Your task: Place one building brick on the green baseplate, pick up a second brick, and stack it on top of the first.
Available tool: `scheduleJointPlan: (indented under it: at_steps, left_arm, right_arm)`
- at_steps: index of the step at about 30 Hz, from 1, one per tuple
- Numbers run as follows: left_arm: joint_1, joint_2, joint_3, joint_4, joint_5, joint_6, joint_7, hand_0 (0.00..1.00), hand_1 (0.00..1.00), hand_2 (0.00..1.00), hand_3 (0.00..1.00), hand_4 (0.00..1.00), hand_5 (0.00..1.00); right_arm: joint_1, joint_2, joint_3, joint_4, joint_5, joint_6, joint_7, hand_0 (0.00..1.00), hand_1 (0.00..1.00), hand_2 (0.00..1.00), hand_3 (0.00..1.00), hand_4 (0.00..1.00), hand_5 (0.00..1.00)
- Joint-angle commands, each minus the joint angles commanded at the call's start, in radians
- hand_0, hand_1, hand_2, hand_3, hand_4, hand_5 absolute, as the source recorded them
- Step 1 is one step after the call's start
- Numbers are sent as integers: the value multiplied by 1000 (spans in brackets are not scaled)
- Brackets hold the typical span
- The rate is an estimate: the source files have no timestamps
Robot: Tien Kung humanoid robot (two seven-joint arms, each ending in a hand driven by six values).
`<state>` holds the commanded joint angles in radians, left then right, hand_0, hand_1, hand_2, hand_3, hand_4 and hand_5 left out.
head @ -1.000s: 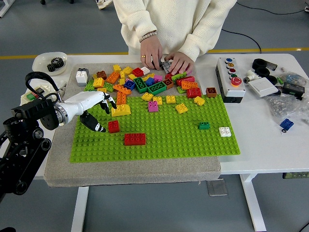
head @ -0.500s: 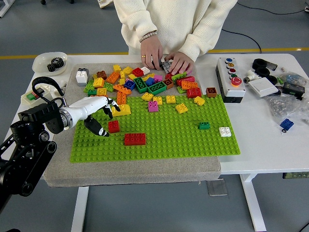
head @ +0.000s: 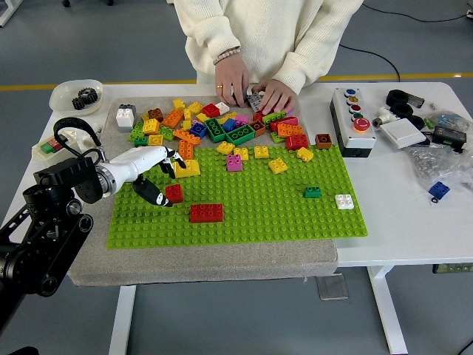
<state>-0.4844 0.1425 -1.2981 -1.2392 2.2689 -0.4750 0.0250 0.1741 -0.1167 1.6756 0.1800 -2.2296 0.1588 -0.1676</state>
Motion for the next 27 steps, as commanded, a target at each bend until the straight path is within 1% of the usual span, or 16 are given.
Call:
scheduleJointPlan:
  at_steps: [9, 10, 16, 17, 20, 22, 27]
  left_arm:
    - [-12, -3, 1, 27, 0, 15, -10, 782, 668, 615, 736, 998, 93]
    - [-13, -4, 0, 29, 0, 16, -12, 783, 667, 613, 702, 998, 94]
    - [-17, -6, -1, 50, 0, 14, -28, 783, 667, 613, 702, 998, 94]
    - [-17, -6, -1, 53, 0, 15, -30, 785, 667, 612, 679, 998, 95]
    - [-16, -6, 0, 59, 0, 17, -33, 785, 667, 612, 679, 998, 95]
    - [-15, -7, 1, 63, 0, 20, -36, 785, 667, 609, 665, 998, 92]
    - [-14, -7, 0, 79, 0, 34, -45, 785, 667, 609, 665, 998, 92]
  right_arm:
    - [0, 0, 0, 0, 2, 0, 0, 747, 656, 725, 617, 854, 339]
    - [0, 0, 0, 0, 2, 0, 0, 746, 655, 725, 617, 854, 339]
    - [-1, 0, -1, 0, 1, 0, 1, 746, 655, 725, 617, 854, 339]
    - [-1, 0, -1, 0, 1, 0, 1, 747, 656, 725, 617, 855, 339]
    - [-1, 0, -2, 0, 1, 0, 1, 747, 656, 725, 617, 855, 339]
    - [-1, 0, -3, 0, 1, 0, 1, 748, 656, 725, 617, 855, 339]
    - [-1, 0, -3, 0, -1, 0, 2, 748, 656, 725, 617, 855, 339]
